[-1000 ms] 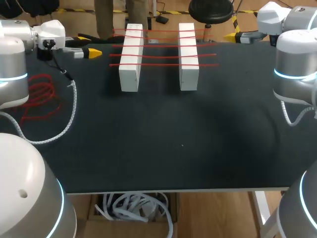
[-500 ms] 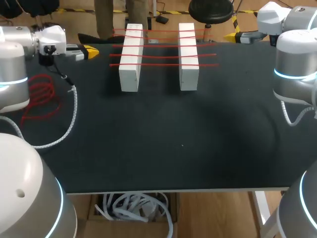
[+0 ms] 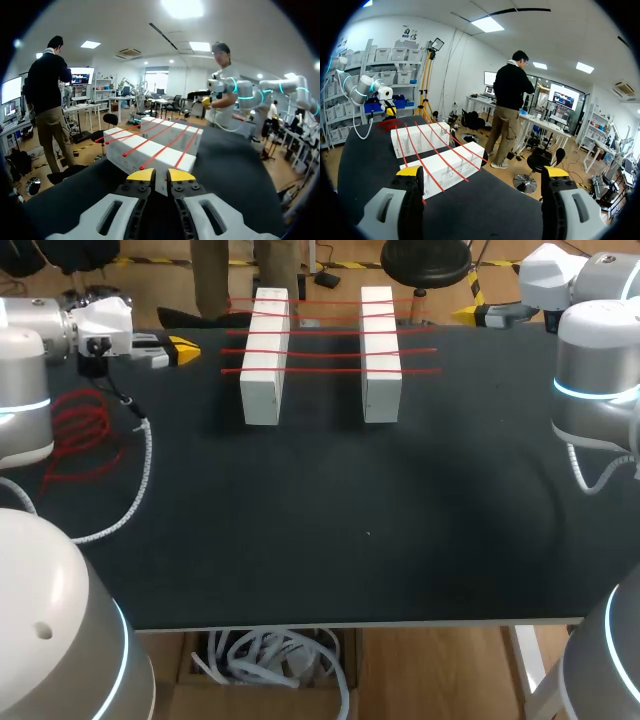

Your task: Grab the tape and strap the tape.

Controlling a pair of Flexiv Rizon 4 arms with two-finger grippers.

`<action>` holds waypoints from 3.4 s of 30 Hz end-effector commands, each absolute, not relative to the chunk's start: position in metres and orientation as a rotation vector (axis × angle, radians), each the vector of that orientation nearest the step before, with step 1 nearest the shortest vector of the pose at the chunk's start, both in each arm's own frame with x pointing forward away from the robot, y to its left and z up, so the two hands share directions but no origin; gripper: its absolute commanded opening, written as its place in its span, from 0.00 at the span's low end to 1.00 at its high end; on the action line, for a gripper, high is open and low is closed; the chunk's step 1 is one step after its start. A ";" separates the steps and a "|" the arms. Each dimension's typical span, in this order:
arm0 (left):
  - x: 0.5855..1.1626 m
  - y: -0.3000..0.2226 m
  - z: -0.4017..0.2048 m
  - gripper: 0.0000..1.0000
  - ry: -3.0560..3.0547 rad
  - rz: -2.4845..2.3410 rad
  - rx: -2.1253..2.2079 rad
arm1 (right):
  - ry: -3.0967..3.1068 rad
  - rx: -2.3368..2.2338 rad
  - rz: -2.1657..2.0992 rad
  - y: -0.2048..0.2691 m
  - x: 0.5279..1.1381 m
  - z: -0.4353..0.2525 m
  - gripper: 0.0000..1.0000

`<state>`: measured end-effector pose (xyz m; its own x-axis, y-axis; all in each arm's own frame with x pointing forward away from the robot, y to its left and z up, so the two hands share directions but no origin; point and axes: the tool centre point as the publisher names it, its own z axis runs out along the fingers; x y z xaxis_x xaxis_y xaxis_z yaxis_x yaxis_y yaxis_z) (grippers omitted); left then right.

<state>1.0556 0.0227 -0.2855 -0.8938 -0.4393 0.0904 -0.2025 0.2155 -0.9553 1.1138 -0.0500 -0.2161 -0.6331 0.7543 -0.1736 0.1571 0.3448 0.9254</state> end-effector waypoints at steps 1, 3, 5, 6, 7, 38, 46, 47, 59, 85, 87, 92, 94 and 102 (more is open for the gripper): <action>1.059 0.024 -0.290 0.16 2.294 -1.760 -0.596 | 2.013 0.793 1.291 -0.050 1.114 -0.216 1.00; 1.059 0.023 -0.292 0.25 2.299 -1.765 -0.590 | 2.013 0.793 1.291 -0.050 1.114 -0.216 1.00; 1.060 0.022 -0.293 0.21 2.304 -1.768 -0.581 | 2.013 0.793 1.291 -0.050 1.114 -0.216 1.00; 1.060 0.022 -0.294 0.22 2.307 -1.772 -0.576 | 2.013 0.793 1.291 -0.050 1.114 -0.216 1.00; 1.060 0.021 -0.295 0.24 2.313 -1.779 -0.568 | 2.013 0.793 1.291 -0.050 1.114 -0.216 1.00; 1.054 -0.004 -0.319 0.31 2.344 -1.917 -0.434 | 2.013 0.793 1.291 -0.050 1.114 -0.216 1.00; 1.054 -0.008 -0.324 0.31 2.332 -1.938 -0.408 | 2.013 0.793 1.291 -0.050 1.114 -0.216 1.00; 1.054 -0.008 -0.324 0.31 2.333 -1.938 -0.406 | 2.013 0.793 1.291 -0.050 1.114 -0.216 1.00; 1.054 -0.011 -0.334 0.33 2.372 -1.940 -0.344 | 2.013 0.793 1.291 -0.050 1.114 -0.216 1.00; 1.057 -0.016 -0.331 0.08 2.378 -1.981 -0.295 | 2.013 0.793 1.291 -0.050 1.114 -0.216 1.00; 1.057 -0.016 -0.330 0.05 2.377 -1.982 -0.294 | 2.013 0.793 1.291 -0.050 1.114 -0.216 1.00; 1.057 -0.017 -0.330 0.09 2.377 -1.987 -0.294 | 2.013 0.793 1.291 -0.050 1.114 -0.216 1.00; 1.057 -0.016 -0.330 0.00 2.378 -1.985 -0.295 | 2.013 0.793 1.291 -0.050 1.114 -0.216 1.00; 1.054 -0.017 -0.330 0.34 2.370 -1.992 -0.306 | 2.013 0.793 1.291 -0.050 1.114 -0.216 1.00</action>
<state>1.0544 -0.0162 -0.3279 -0.9814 -0.1642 0.0991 -0.1265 0.1653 -0.9781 1.1138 -0.0500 -0.2161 -0.6331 0.7544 -0.1736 0.1571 0.3448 0.9254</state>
